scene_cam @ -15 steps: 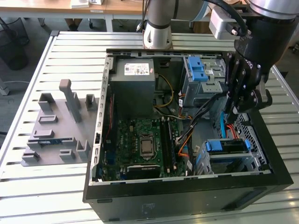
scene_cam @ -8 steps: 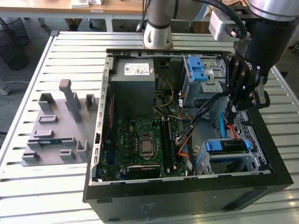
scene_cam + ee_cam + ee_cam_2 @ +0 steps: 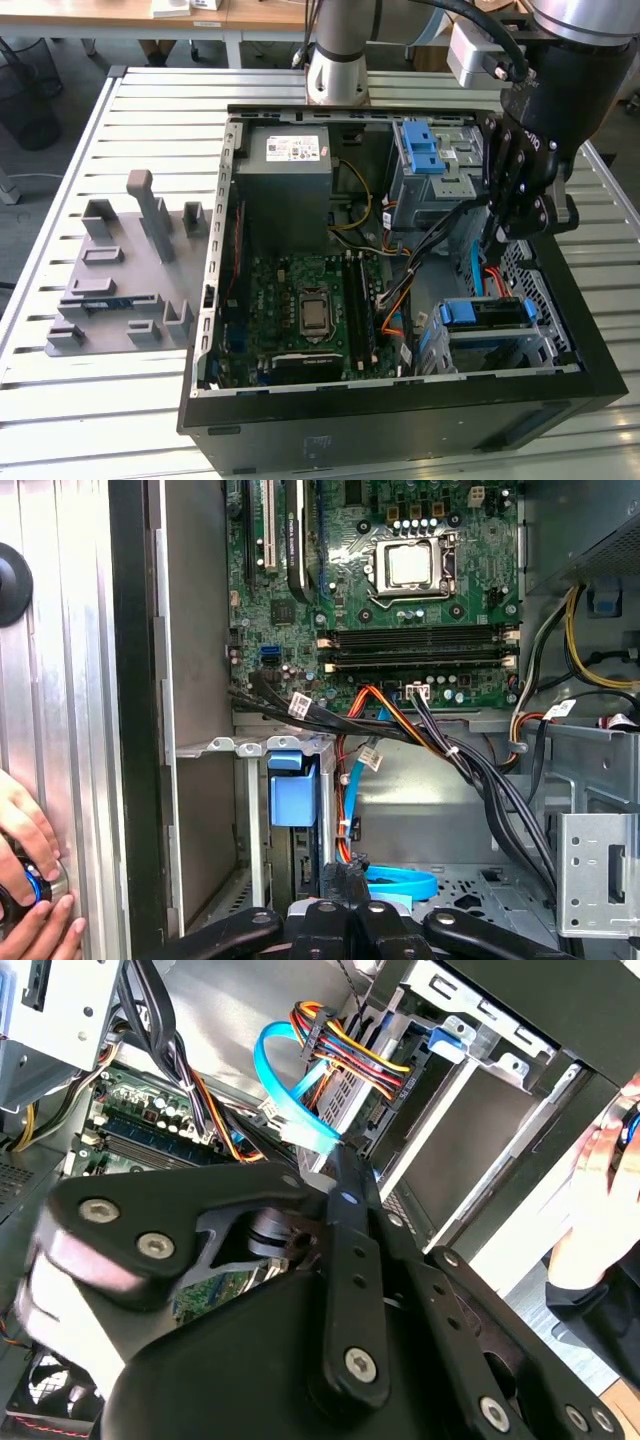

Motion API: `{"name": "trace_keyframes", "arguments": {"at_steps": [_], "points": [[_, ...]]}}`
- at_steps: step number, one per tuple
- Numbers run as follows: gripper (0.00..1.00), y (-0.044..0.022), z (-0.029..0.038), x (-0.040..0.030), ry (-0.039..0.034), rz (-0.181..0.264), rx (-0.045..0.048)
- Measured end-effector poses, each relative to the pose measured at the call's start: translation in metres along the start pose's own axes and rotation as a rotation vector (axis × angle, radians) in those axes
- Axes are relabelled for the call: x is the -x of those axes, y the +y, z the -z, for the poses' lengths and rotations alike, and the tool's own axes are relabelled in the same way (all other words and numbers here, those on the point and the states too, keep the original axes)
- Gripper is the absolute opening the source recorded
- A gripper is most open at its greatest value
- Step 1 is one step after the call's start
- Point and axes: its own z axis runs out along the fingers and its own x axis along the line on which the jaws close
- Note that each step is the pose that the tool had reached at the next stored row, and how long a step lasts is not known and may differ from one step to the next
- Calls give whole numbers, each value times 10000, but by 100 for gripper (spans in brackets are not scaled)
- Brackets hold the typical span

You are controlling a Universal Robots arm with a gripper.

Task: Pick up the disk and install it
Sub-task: 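Insert the second disk wire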

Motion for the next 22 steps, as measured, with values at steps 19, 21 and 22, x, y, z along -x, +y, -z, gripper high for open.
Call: {"name": "trace_keyframes", "arguments": {"at_steps": [19,21,22], "points": [[11,0,-13,2,3,0,0],[11,0,-15,2,8,0,0],[11,0,-15,2,12,1,-1]]}}
